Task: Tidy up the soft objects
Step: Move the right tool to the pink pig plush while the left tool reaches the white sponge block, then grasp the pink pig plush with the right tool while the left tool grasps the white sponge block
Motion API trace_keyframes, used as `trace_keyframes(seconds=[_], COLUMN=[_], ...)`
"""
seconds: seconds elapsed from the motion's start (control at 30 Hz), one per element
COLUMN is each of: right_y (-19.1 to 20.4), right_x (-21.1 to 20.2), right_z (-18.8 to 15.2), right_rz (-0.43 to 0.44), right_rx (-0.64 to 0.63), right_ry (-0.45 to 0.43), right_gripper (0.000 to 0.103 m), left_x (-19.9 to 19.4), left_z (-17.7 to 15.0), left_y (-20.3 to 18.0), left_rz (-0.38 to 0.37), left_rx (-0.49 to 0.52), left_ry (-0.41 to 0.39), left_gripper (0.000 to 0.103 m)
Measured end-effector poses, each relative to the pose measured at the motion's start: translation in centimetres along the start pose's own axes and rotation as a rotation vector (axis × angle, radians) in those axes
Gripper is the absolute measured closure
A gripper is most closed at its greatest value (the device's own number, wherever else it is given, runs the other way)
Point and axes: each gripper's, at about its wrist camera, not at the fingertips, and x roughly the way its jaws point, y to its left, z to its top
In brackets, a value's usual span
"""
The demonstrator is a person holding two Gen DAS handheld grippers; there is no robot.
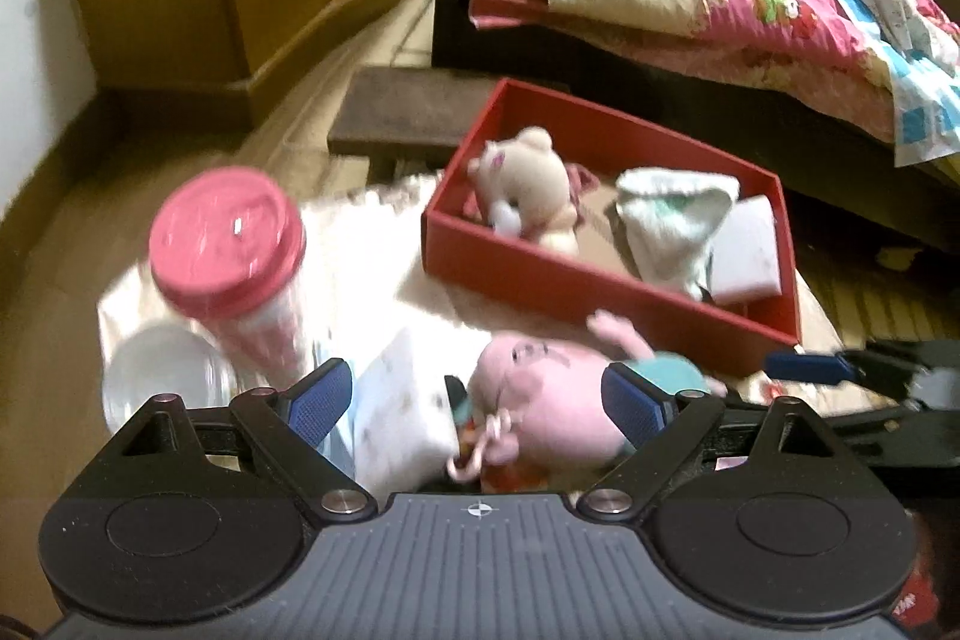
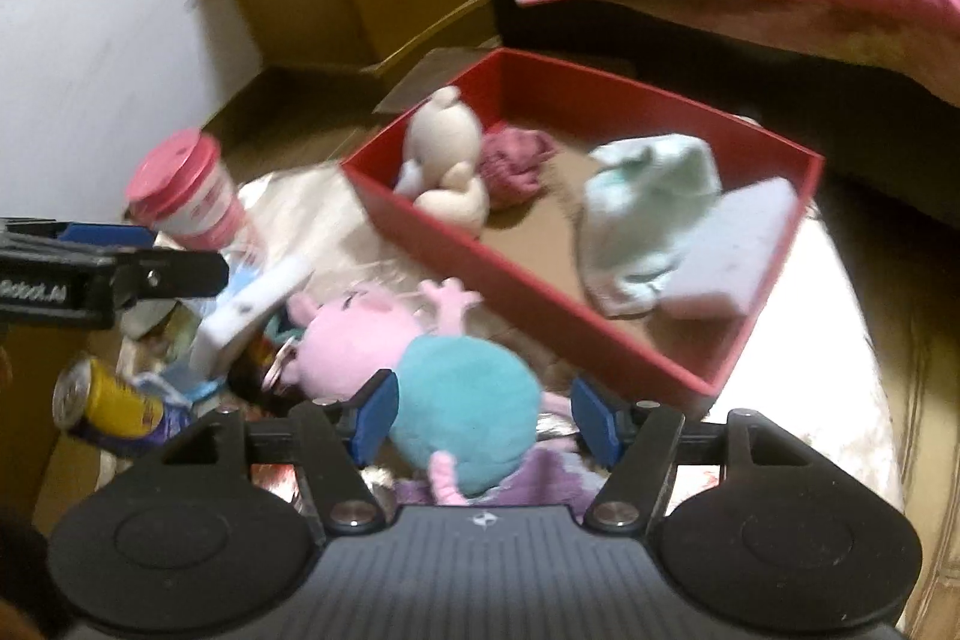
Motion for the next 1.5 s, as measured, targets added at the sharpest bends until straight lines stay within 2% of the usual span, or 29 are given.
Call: trace_keyframes(seconds=[0.17, 0.37, 0.47, 0.53, 0.73, 0.83, 0.9, 0.97, 1.03, 1.3, 1.5], right_y=[2.0, 3.9, 4.5, 4.7, 5.6, 6.1, 6.1, 5.8, 5.0, 1.4, -0.6], right_x=[1.2, 3.2, 4.6, 5.4, 7.0, 7.9, 8.5, 8.4, 7.9, 4.3, 0.1], right_z=[0.1, 0.0, 0.2, 0.3, 0.1, -0.9, -1.4, -1.1, -0.4, 1.0, 0.4], right_rz=[0.026, 0.023, 0.019, 0.018, 0.006, -0.048, -0.112, -0.139, -0.117, 0.013, 0.073], right_rx=[-0.112, -0.277, -0.311, -0.325, -0.384, -0.447, -0.469, -0.441, -0.376, -0.098, 0.053], right_ry=[0.006, 0.018, 0.039, 0.046, 0.06, 0.048, 0.033, 0.034, 0.042, 0.031, -0.031], right_gripper=[0.06, 0.058, 0.054, 0.046, 0.035, 0.035, 0.043, 0.051, 0.063, 0.065, 0.064], left_x=[-0.7, -0.7, -0.4, -0.3, 0.8, 1.5, 1.7, 1.5, 1.3, 2.4, 5.5], left_z=[-0.6, -0.3, -0.2, -0.2, -0.2, -0.2, -0.3, -0.3, -0.3, 0.3, 0.1], left_y=[0.2, 0.4, 0.3, 0.3, 0.7, 0.9, 1.1, 1.1, 0.9, 0.9, 0.2], left_rz=[-0.018, -0.037, -0.046, -0.05, -0.055, -0.058, -0.064, -0.091, -0.086, -0.074, -0.013], left_rx=[0.0, -0.009, -0.008, -0.001, -0.026, -0.048, -0.053, -0.056, -0.042, -0.055, -0.042], left_ry=[-0.005, -0.004, 0.004, 0.008, 0.046, 0.079, 0.085, 0.083, 0.073, 0.09, 0.172], left_gripper=[0.015, 0.015, 0.015, 0.015, 0.015, 0.017, 0.016, 0.016, 0.016, 0.015, 0.015])
